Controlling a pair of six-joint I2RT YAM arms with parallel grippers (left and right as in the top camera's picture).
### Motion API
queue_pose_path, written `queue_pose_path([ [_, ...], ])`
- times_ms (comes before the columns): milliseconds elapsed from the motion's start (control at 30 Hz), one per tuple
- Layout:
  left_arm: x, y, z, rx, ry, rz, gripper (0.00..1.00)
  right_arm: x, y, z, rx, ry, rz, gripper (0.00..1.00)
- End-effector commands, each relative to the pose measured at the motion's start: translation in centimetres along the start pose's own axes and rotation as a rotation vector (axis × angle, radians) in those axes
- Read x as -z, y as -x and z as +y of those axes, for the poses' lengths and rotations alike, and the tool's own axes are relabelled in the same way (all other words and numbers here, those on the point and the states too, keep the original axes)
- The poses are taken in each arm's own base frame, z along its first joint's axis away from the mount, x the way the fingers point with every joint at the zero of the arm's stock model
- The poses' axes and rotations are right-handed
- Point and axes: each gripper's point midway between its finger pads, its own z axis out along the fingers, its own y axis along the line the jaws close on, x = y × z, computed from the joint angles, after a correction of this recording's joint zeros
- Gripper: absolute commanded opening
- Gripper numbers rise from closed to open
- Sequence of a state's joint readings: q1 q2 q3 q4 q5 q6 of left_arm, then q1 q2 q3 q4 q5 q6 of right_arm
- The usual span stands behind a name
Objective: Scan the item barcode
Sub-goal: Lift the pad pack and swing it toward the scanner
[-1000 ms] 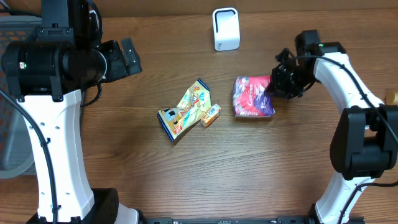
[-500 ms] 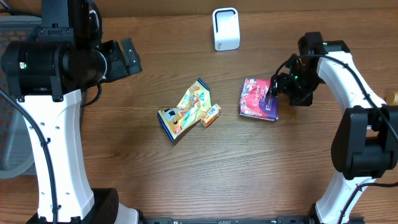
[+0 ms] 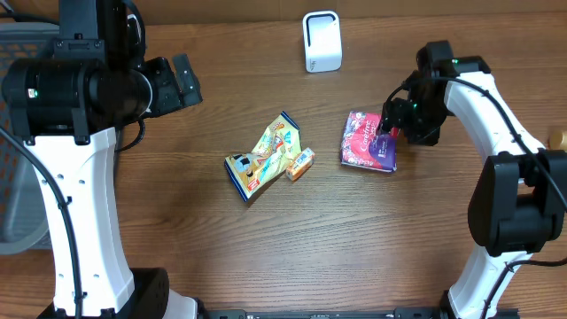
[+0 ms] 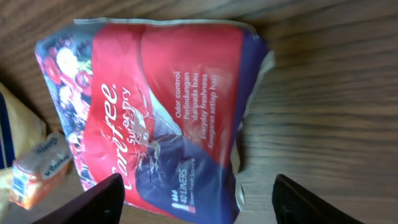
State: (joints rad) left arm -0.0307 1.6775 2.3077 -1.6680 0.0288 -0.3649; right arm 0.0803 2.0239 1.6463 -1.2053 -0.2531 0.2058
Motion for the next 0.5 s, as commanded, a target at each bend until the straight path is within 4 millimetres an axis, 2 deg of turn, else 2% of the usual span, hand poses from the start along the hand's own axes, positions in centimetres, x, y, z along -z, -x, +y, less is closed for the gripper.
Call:
queue_pose_path([
  [0,0.5,0.0,0.2,0.013,0.000,-0.015,1.00,2.8,2.0,0.6,-0.005,-0.048,-0.091,0.68],
  [133,0.5,0.0,0.2,0.013,0.000,-0.015,1.00,4.2,2.6,0.6,0.050,-0.206,-0.155,0.68],
  [233,0.5,0.0,0.2,0.013,0.000,-0.015,1.00,3.8,2.3,1.5,0.102,-0.275,-0.173,0.68],
  [400,0.5,0.0,0.2,0.013,0.000,-0.015,1.00,2.0,1.0,5.5,0.211,-0.289,-0.173,0.69],
  [467,0.5,0.0,0.2,0.013,0.000,-0.015,1.00,1.4,1.1,6.3,0.213,-0.335,-0.206,0.72],
])
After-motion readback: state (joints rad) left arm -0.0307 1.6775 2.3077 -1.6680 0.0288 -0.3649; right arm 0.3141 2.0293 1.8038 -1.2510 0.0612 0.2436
